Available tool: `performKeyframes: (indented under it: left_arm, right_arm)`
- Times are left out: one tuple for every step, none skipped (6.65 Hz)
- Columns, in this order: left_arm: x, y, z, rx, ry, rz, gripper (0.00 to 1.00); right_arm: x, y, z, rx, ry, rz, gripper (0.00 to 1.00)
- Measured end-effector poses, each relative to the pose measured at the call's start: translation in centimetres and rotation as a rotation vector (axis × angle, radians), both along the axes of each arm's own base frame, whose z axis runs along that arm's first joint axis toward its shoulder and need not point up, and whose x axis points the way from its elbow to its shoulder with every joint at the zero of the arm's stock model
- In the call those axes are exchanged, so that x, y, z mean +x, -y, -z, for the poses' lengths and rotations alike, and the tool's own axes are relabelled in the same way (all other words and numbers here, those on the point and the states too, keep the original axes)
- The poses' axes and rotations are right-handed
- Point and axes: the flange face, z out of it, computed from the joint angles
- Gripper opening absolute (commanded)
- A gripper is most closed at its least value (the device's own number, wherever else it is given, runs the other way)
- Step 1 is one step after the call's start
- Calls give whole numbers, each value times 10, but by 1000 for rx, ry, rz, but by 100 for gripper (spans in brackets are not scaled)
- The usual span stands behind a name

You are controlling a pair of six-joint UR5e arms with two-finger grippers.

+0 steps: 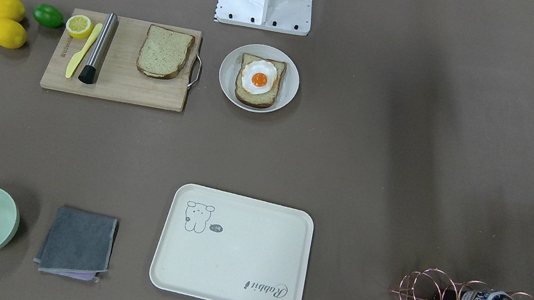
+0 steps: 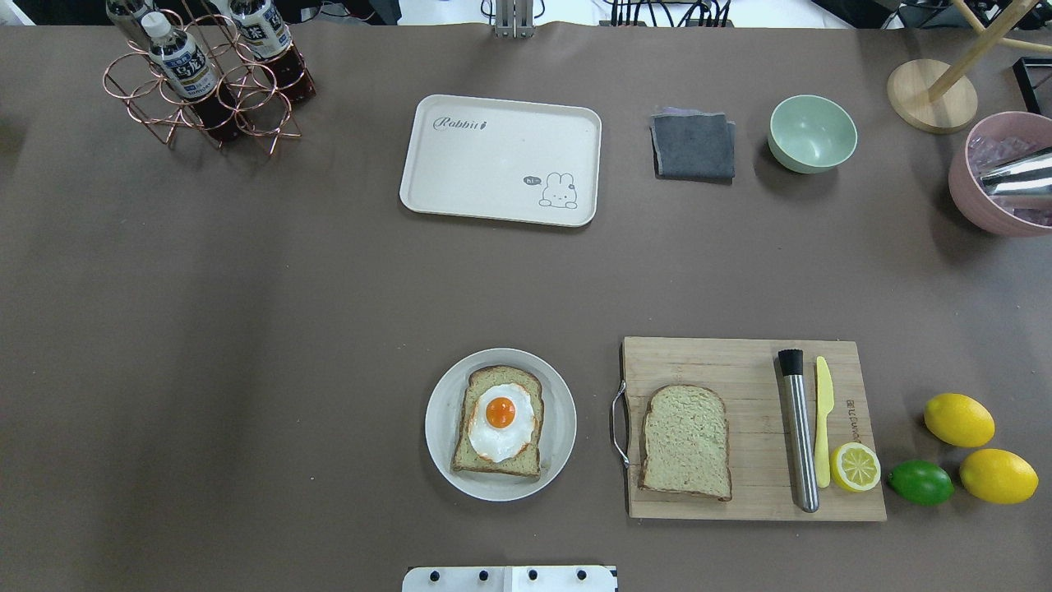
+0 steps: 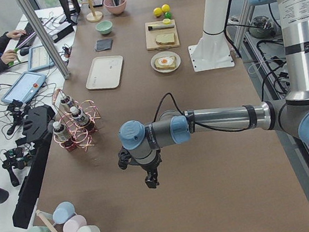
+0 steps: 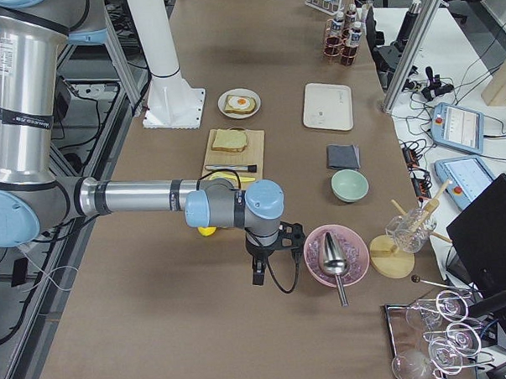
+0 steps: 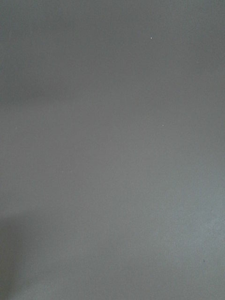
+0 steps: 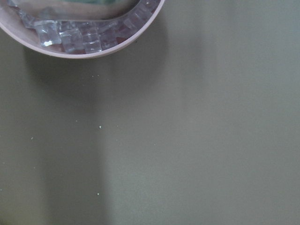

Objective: Make sandwich and place on tray

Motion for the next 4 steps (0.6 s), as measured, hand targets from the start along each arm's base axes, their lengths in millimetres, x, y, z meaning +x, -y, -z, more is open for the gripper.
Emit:
performKeyframes:
  left_arm:
    - [0,0,0,-1,0,0,99]
    - [0,-1,-1,-2,0,0,99]
    - [0,-1,-1,-3,0,0,99]
    - [0,-1,-2,-4,0,0,99]
  right_arm:
    - [-1,0,-2,-2,-8,4,100]
    - [-1,-1,-2,-3,-9,6,100]
    - [-2,-1,-3,-4,-9,7,100]
    - [-2,-1,-3,-4,-8,8,100]
